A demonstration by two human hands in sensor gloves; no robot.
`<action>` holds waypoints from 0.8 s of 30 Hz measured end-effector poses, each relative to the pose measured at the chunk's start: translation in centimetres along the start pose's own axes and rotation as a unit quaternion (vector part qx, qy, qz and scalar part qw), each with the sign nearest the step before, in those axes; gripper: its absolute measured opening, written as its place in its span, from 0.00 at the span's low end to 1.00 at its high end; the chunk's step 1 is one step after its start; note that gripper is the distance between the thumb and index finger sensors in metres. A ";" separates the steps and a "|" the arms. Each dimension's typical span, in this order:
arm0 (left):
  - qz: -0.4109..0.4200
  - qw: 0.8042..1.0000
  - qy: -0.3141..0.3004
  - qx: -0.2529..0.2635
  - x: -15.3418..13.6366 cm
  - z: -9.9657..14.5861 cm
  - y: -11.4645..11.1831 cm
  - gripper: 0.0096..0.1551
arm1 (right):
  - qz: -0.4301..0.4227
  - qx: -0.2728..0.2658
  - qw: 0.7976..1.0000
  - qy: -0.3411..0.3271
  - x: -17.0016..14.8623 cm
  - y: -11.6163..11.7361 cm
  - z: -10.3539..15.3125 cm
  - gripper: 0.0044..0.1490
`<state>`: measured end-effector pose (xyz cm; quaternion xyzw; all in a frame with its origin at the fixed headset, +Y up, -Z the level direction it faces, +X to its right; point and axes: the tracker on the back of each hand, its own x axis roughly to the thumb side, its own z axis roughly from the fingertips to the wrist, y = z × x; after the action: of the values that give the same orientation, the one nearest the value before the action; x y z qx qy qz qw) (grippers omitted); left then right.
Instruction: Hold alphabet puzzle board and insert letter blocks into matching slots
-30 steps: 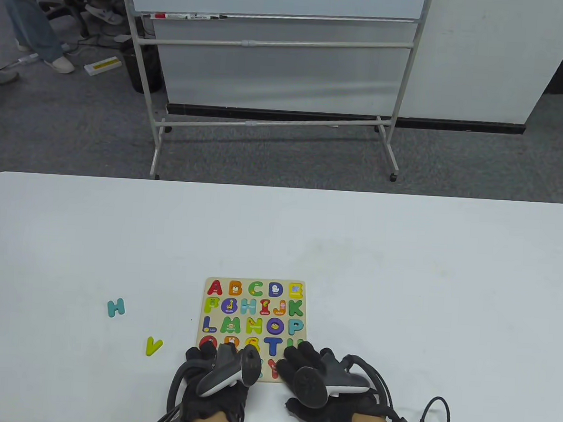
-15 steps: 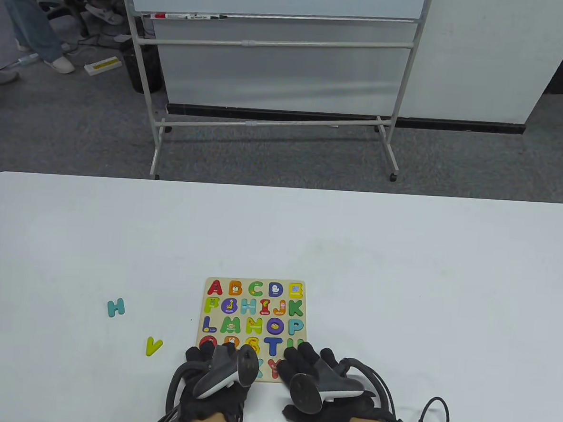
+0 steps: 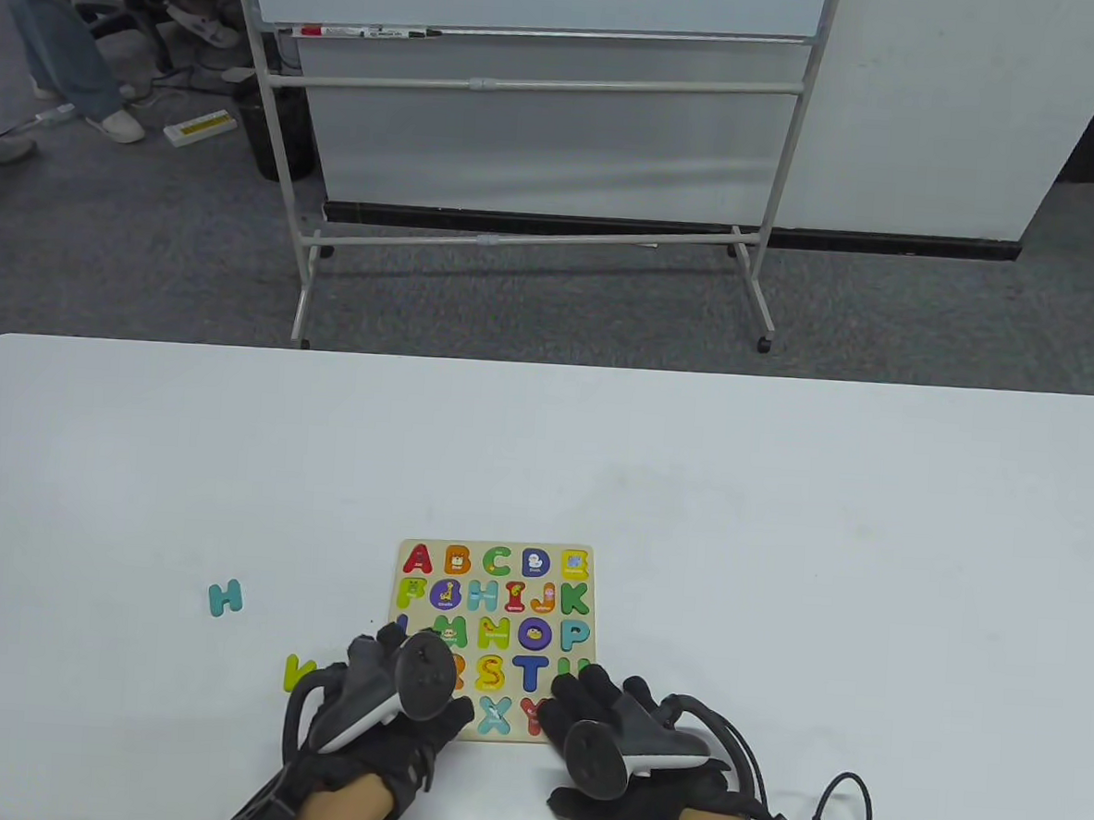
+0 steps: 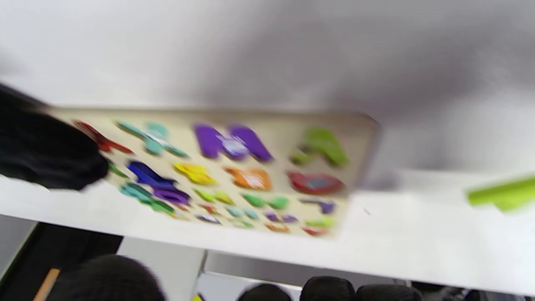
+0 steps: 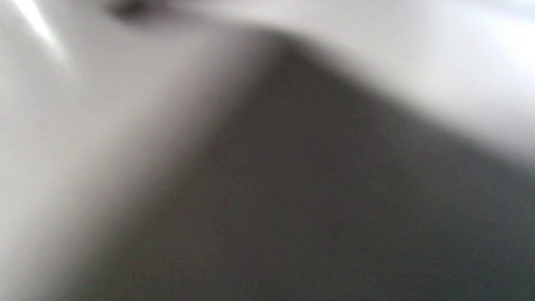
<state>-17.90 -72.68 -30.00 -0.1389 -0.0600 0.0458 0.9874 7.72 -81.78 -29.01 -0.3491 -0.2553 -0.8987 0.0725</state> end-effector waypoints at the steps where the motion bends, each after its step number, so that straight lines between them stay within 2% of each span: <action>1: -0.007 1.000 0.004 0.011 -1.3 0.1 0.7 0.64 | -0.006 -0.002 1.000 0.000 0.0 0.0 0.0 0.57; 3: -0.018 0.999 0.015 0.024 -3.7 0.3 1.7 0.66 | -0.004 -0.004 1.000 0.002 0.0 -0.1 0.0 0.57; 6: -0.040 0.999 0.010 0.029 -6.8 0.1 2.1 0.62 | -0.004 -0.005 1.000 0.003 0.0 -0.1 0.0 0.57; 8: -0.053 0.998 -0.027 -0.007 -9.3 -0.4 1.7 0.58 | -0.007 -0.005 1.000 0.002 0.0 -0.1 -0.1 0.57; 10: -0.059 0.998 0.005 -0.016 -11.0 -0.6 1.3 0.55 | -0.007 -0.006 1.000 0.002 0.0 -0.1 -0.1 0.57; 13: -0.070 0.997 0.014 -0.026 -12.8 -1.0 0.3 0.52 | -0.005 -0.009 1.000 0.004 0.1 -0.1 -0.1 0.57; 17: -0.101 0.994 0.043 -0.027 -13.6 -1.4 -1.0 0.50 | -0.005 -0.011 1.000 0.005 0.1 -0.2 -0.1 0.57; 22: -0.112 0.992 0.044 -0.034 -12.3 -2.1 -2.3 0.47 | -0.004 -0.015 1.000 0.006 0.1 -0.2 -0.1 0.57; 24: -0.137 0.988 0.052 -0.054 -11.5 -2.5 -3.0 0.45 | -0.001 -0.015 1.000 0.005 0.1 -0.2 -0.2 0.58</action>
<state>-28.68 -77.41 -32.74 -0.1847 -0.0292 -0.1008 0.9772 7.50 -81.68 -29.14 -0.3451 -0.2416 -0.9045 0.0672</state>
